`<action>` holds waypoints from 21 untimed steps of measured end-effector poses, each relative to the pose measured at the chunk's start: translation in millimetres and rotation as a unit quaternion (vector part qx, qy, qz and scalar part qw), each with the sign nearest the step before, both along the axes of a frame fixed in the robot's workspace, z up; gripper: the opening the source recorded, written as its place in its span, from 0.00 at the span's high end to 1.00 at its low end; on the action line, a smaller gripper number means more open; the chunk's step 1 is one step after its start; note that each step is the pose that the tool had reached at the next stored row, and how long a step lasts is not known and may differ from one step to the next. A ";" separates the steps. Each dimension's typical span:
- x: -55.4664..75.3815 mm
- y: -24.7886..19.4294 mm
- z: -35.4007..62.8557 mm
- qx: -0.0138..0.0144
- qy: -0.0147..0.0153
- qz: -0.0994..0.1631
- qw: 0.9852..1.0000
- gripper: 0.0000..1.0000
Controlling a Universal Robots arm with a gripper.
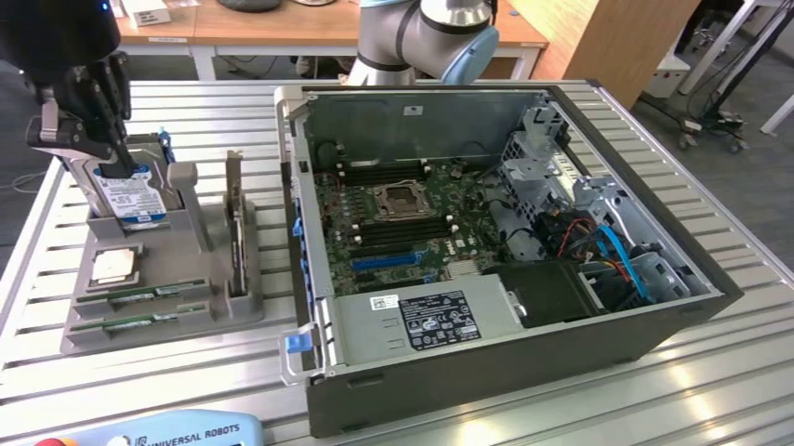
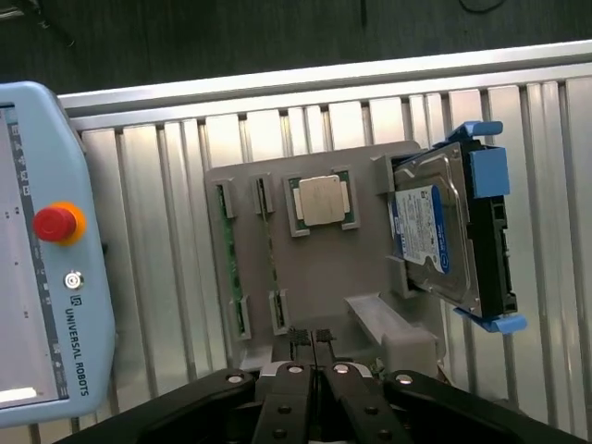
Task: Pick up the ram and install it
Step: 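Pick up the ram and move it above insertion slot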
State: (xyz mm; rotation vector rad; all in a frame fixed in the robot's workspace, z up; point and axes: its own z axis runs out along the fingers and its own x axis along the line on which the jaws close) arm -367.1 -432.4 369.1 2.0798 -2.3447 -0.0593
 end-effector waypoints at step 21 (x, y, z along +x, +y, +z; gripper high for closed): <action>-3.4 0.0 -0.6 0.000 0.000 0.026 1.000 0.90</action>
